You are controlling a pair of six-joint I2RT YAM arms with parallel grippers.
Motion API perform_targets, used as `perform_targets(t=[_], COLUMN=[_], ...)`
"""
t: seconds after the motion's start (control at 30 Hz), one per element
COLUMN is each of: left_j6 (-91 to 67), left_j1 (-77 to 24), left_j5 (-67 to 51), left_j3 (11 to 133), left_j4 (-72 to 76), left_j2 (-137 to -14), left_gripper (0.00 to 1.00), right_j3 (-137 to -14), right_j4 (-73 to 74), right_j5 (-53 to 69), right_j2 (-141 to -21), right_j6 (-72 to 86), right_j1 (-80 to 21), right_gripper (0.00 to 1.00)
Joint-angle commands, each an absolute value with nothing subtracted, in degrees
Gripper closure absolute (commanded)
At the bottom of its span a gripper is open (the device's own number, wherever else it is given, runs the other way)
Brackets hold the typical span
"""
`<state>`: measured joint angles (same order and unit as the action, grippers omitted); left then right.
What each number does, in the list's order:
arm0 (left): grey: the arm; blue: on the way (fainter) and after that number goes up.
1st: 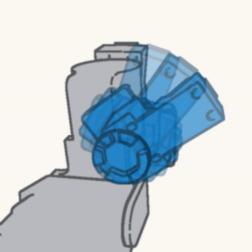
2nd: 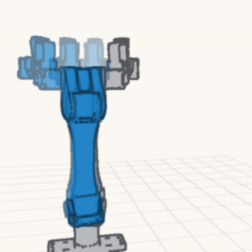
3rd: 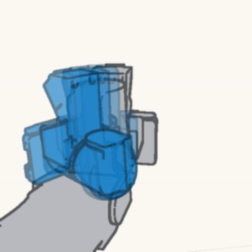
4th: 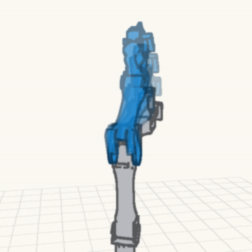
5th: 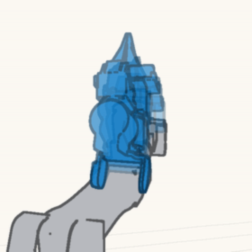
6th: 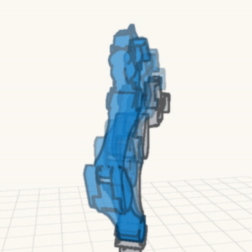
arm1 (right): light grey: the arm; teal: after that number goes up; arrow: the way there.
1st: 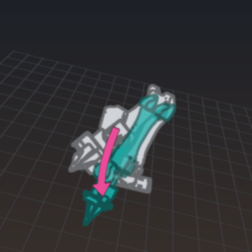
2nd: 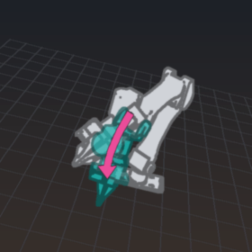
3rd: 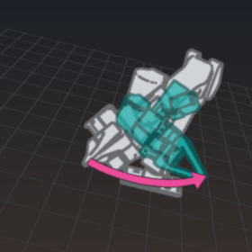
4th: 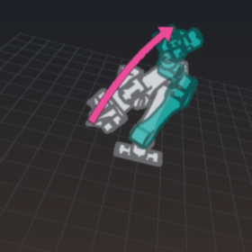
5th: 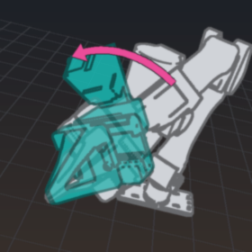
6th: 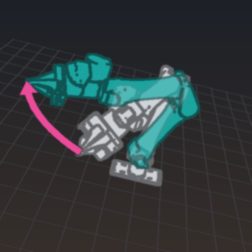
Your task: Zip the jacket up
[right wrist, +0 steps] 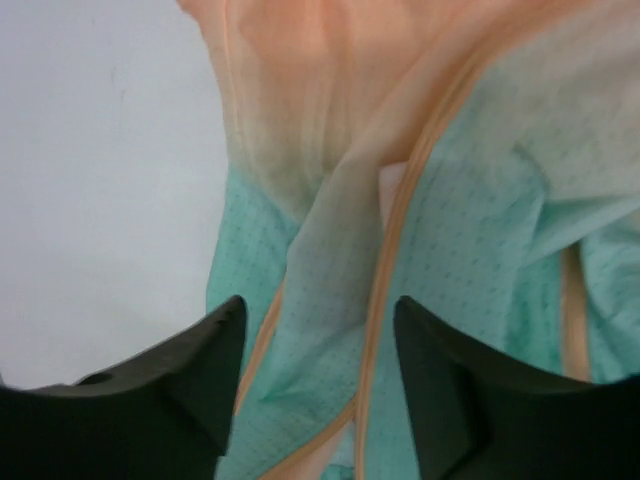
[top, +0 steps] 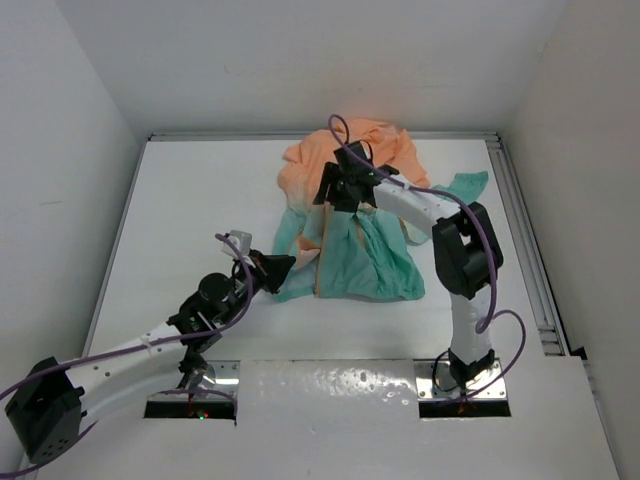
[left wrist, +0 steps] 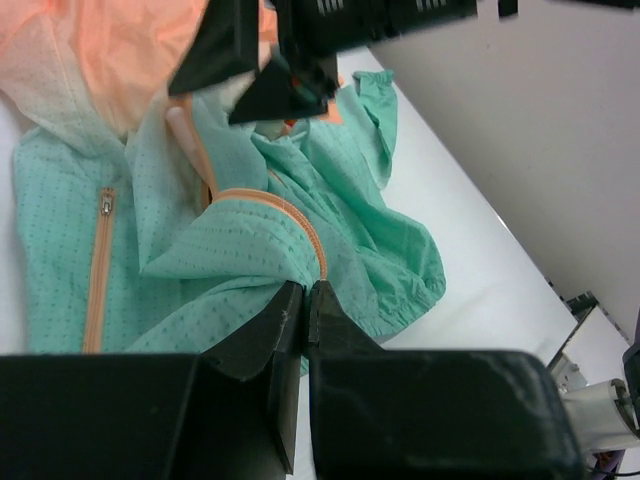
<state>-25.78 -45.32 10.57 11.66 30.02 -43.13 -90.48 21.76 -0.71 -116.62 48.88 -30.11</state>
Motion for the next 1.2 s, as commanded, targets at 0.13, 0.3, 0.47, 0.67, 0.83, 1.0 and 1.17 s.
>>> perform_targets(t=[0.13,0.3,0.47,0.67,0.83,1.0,1.17], left_j6=[-25.6,-25.6,-25.0,-25.0,-25.0,-25.0,-25.0], left_j1=[-45.4,-45.4,-45.4,-45.4,-45.4,-45.4,-45.4], left_j5=[12.6,13.2,15.4,16.0,15.6,16.5,17.0], left_j3=[11.7,12.0,11.9,11.6,11.8,11.5,11.3], left_j4=[31.5,30.8,29.4,28.7,28.7,28.3,28.5], left_j2=[-41.1,-41.1,-38.7,-36.9,-37.1,-35.9,-36.2], left_gripper=[1.0,1.0,1.0,1.0,1.0,1.0,1.0], right_j3=[-71.7,-54.9,-52.1,-53.3,-55.3,-54.9,-56.2], right_j4=[12.2,7.7,9.1,9.7,11.1,10.4,10.5], right_j5=[0.5,-3.1,-8.9,-11.6,-15.2,-16.0,-16.3], right_j2=[-97.1,-86.9,-88.9,-93.7,-97.4,-100.4,-102.5], right_j6=[46.0,46.9,46.1,46.1,45.9,46.9,47.3], right_j1=[-32.3,-38.0,-46.7,-50.6,-52.7,-53.0,-54.4], right_gripper=[0.3,0.96,1.0,0.86,0.76,0.74,0.7])
